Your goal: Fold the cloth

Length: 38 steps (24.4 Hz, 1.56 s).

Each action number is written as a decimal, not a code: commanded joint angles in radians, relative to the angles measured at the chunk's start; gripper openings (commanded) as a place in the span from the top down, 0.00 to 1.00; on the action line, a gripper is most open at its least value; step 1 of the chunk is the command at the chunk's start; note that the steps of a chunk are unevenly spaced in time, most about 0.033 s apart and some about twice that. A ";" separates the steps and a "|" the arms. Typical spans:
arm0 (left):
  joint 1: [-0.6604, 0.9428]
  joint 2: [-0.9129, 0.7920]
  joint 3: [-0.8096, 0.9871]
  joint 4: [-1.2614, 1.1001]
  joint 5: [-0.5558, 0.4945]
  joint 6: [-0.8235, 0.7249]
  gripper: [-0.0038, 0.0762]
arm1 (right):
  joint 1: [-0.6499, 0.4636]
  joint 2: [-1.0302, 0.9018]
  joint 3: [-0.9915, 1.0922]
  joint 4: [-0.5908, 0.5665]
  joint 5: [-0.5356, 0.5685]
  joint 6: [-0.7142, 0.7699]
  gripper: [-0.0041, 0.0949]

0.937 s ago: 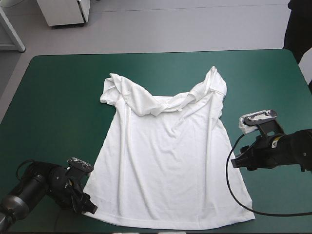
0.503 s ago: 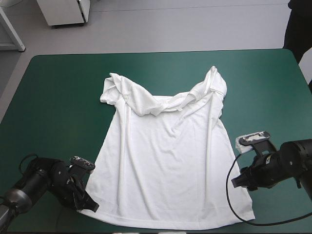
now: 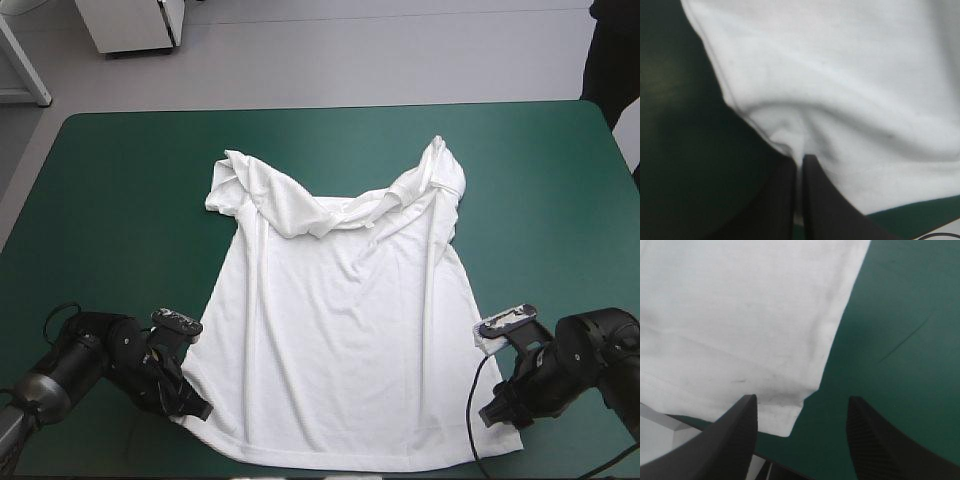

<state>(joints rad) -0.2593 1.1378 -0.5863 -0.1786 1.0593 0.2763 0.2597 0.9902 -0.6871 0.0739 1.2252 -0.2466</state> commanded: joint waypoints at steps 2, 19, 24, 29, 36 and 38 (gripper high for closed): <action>-0.007 -0.012 -0.033 -0.023 0.006 0.003 0.98 | 0.003 -0.013 0.022 0.026 -0.026 -0.020 0.44; -0.007 -0.012 -0.065 -0.058 0.039 0.026 0.98 | 0.043 0.169 0.100 0.079 -0.148 -0.033 0.63; -0.007 -0.014 -0.135 -0.056 0.051 0.034 0.98 | 0.043 0.169 0.089 0.136 -0.153 -0.031 0.97; -0.007 -0.014 -0.309 -0.056 0.149 0.037 0.98 | 0.043 0.165 -0.065 0.143 -0.084 -0.029 0.97; -0.007 -0.027 -0.652 -0.073 0.227 0.044 0.98 | 0.043 0.160 -0.466 0.138 0.024 -0.017 0.97; -0.007 -0.035 -0.750 -0.073 0.227 0.044 0.98 | 0.043 0.157 -0.592 0.138 0.024 -0.015 0.97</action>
<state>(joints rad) -0.2593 1.1372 -1.1848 -0.2181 1.2363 0.3223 0.3002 1.1706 -1.1196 0.2008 1.2225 -0.2635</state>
